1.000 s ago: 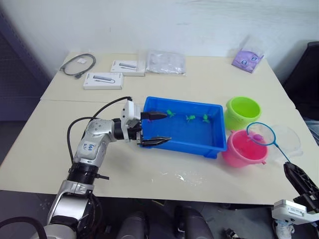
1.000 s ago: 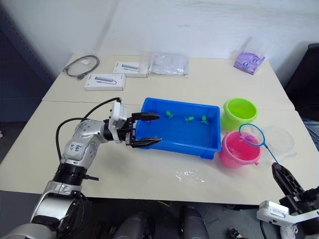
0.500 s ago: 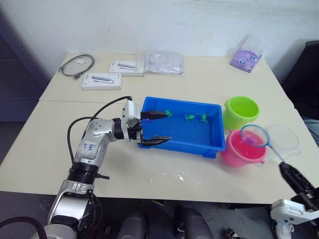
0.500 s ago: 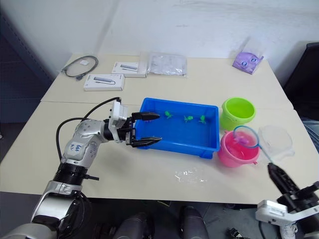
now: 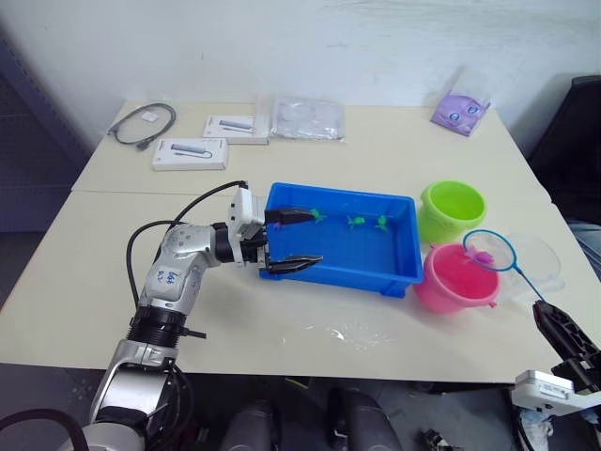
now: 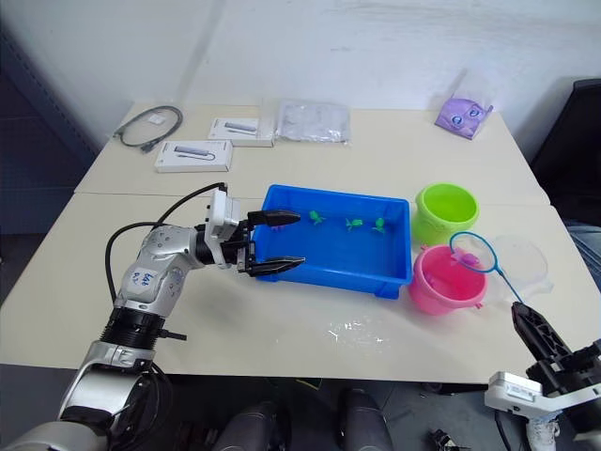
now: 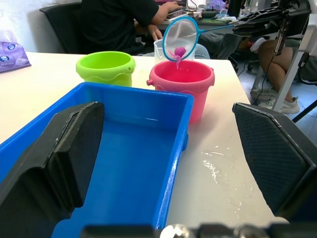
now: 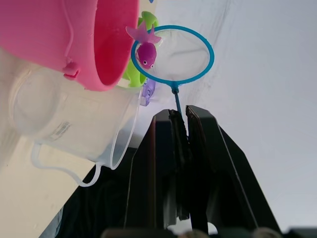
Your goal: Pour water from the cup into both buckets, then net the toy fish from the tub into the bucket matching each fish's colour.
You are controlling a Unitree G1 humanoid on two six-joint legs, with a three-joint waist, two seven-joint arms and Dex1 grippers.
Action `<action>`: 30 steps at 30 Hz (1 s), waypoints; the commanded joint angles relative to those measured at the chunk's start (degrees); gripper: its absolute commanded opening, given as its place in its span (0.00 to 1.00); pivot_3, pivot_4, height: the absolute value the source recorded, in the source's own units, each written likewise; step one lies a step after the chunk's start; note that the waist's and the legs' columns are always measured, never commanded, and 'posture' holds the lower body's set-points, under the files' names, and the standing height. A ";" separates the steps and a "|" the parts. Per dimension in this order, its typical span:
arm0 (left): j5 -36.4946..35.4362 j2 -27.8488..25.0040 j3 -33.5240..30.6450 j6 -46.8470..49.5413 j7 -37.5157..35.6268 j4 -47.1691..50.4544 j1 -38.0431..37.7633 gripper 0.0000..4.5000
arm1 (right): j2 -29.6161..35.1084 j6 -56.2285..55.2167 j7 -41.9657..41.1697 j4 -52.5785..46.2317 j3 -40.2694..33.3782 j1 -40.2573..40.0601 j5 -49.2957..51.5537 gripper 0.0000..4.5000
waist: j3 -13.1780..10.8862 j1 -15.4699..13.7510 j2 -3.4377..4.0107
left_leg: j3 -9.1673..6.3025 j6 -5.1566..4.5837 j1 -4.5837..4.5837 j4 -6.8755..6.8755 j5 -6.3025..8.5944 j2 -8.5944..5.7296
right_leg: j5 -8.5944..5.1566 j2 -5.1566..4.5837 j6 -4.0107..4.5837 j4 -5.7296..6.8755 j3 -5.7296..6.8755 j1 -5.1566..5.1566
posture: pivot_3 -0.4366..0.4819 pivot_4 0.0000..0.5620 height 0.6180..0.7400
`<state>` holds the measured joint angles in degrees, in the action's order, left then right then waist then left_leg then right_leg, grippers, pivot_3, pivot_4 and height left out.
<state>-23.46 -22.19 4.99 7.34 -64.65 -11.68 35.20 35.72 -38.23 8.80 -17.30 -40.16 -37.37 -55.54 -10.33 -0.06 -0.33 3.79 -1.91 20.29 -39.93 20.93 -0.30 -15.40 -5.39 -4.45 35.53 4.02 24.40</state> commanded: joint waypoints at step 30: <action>0.79 0.78 -1.31 -2.47 0.52 -0.12 0.40 0.99 | 1.31 2.93 -2.24 -3.36 0.74 -2.56 4.87 0.00 | 0.00 0.05 0.00 | 0.00 0.03 -0.02 0.01 -0.02 0.01 | 0.01 0.01 -0.02 0.00 -0.01 -0.01 | 0.48 0.27 1.00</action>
<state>-22.70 -21.31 4.54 5.98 -64.08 -12.19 35.00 37.63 -37.24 5.17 -20.32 -36.71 -39.63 -50.68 -10.33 -0.01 -0.33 3.79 -1.88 20.27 -39.92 20.91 -0.29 -15.39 -5.38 -4.47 35.53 4.01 24.39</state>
